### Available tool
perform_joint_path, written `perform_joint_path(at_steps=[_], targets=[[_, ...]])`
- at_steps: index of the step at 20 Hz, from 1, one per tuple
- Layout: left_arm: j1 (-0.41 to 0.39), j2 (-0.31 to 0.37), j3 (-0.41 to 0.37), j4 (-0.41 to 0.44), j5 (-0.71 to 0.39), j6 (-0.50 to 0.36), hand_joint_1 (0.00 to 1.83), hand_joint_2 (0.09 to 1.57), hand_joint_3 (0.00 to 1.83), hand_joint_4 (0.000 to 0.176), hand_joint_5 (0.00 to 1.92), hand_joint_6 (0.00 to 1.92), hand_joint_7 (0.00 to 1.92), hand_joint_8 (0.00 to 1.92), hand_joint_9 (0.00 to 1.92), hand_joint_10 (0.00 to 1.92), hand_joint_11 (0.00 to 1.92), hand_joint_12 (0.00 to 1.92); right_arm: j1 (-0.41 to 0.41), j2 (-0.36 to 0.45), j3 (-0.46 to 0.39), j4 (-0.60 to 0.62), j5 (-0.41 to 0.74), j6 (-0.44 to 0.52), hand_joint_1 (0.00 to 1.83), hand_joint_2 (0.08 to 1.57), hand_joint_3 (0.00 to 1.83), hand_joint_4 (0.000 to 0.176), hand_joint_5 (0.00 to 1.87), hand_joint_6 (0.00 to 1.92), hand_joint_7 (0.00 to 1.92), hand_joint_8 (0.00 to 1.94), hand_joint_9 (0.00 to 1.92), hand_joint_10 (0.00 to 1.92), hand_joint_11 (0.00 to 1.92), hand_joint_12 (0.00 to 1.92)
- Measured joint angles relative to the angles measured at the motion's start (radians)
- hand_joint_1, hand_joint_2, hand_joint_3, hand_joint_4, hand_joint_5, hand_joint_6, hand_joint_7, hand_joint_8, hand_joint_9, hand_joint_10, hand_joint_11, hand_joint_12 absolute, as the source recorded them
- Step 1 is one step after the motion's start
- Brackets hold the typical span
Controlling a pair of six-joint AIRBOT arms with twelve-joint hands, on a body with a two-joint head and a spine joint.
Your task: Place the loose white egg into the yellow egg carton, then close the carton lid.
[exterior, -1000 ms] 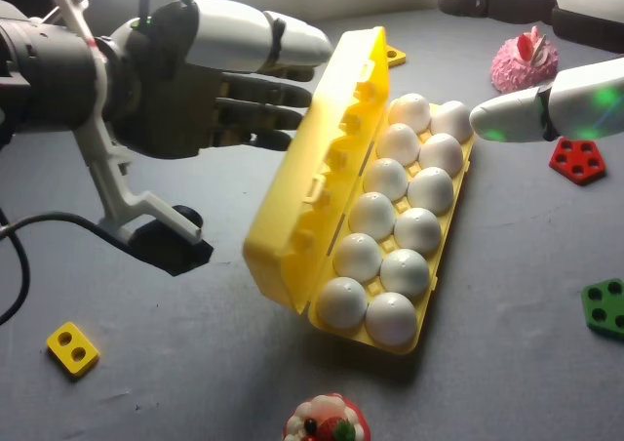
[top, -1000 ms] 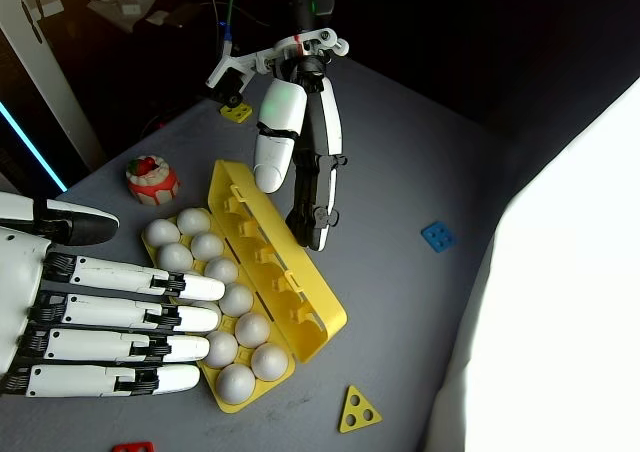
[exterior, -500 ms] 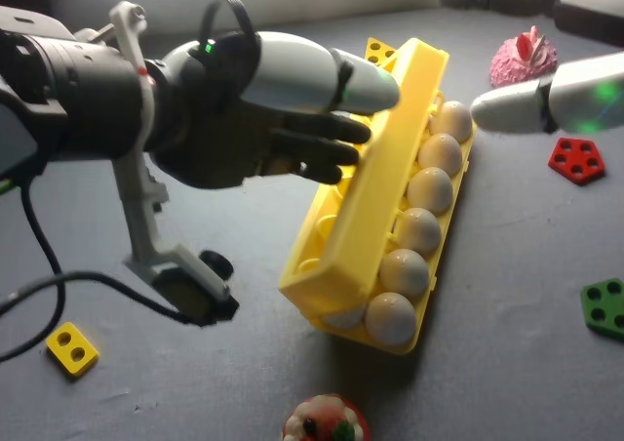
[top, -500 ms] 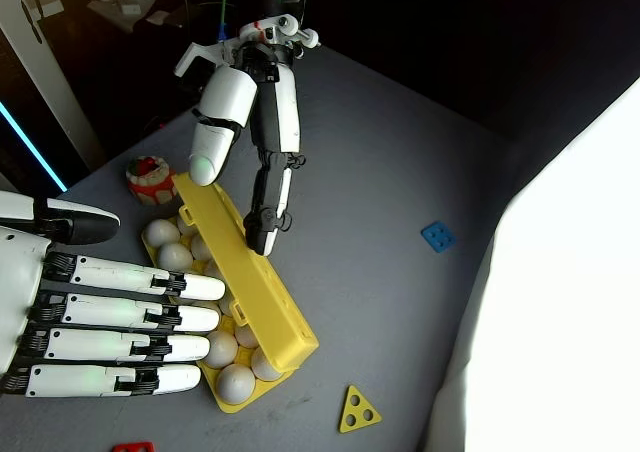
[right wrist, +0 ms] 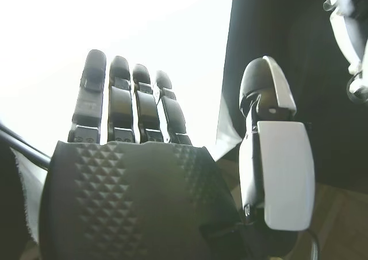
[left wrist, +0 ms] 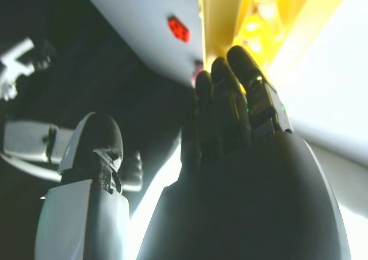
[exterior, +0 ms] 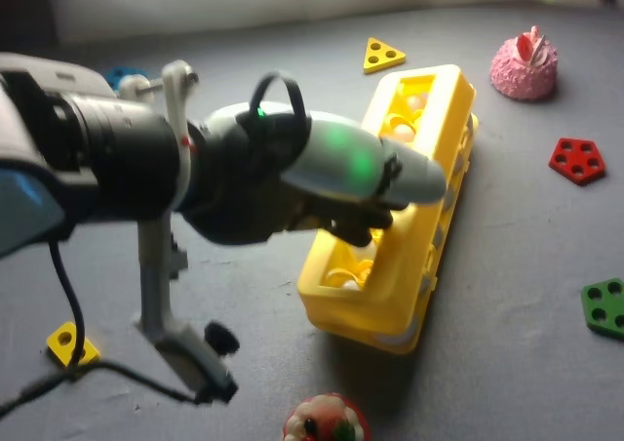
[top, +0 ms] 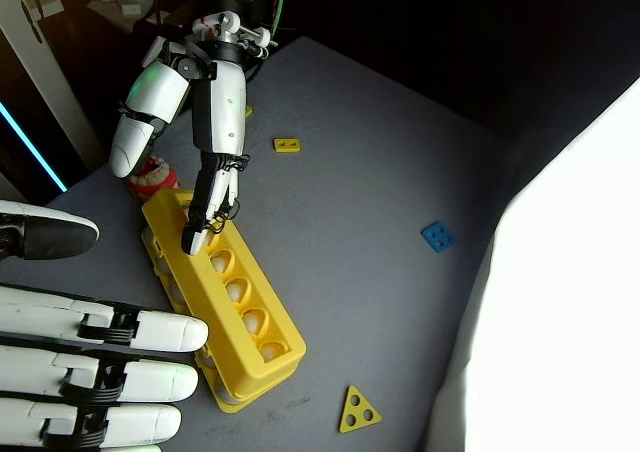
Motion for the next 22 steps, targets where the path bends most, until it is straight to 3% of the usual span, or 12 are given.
perform_joint_path(at_steps=[3,6,7,10,14,22], targets=[[0.045,-0.007,-0.012,-0.001,0.013,0.022,0.61,1.25,0.00,0.001,0.27,0.01,0.31,0.00,0.33,0.01,0.00,0.88,0.011,0.008,0.021,0.105,-0.035,-0.029,0.58,1.14,0.00,0.000,0.11,0.01,0.09,0.01,0.09,0.08,0.02,0.02],[0.066,-0.027,-0.012,0.002,0.045,0.023,0.62,1.25,0.00,0.000,0.27,0.01,0.30,0.00,0.31,0.00,0.00,0.80,0.028,0.008,0.032,0.169,-0.042,-0.035,0.55,1.15,0.00,0.000,0.10,0.01,0.10,0.01,0.10,0.08,0.01,0.03],[0.066,-0.029,-0.012,0.002,0.048,0.024,0.61,1.25,0.00,0.004,0.27,0.00,0.30,0.00,0.31,0.00,0.00,0.81,0.032,0.008,0.032,0.182,-0.037,-0.035,0.55,1.14,0.00,0.000,0.10,0.00,0.09,0.00,0.10,0.08,0.00,0.13],[0.073,-0.034,-0.012,0.004,0.060,0.025,0.64,1.24,0.00,0.000,0.27,0.00,0.31,0.00,0.32,0.00,0.00,0.87,0.032,0.007,0.032,0.207,-0.041,-0.035,0.55,1.14,0.00,0.000,0.10,0.01,0.10,0.01,0.11,0.08,0.00,0.15],[0.060,-0.039,-0.002,0.020,0.055,0.025,0.63,1.24,0.00,0.000,0.28,0.01,0.32,0.00,0.35,0.01,0.00,0.88,0.031,0.007,0.032,0.206,-0.046,-0.035,0.61,1.13,0.00,0.000,0.11,0.02,0.10,0.00,0.10,0.07,0.00,0.01],[-0.016,-0.040,0.057,0.084,0.052,0.034,0.61,1.25,0.00,0.001,0.26,0.01,0.31,0.01,0.33,0.00,0.00,0.88,0.031,0.007,0.032,0.206,-0.048,-0.035,0.59,1.14,0.00,0.000,0.10,0.01,0.07,0.00,0.09,0.07,0.00,0.00]])
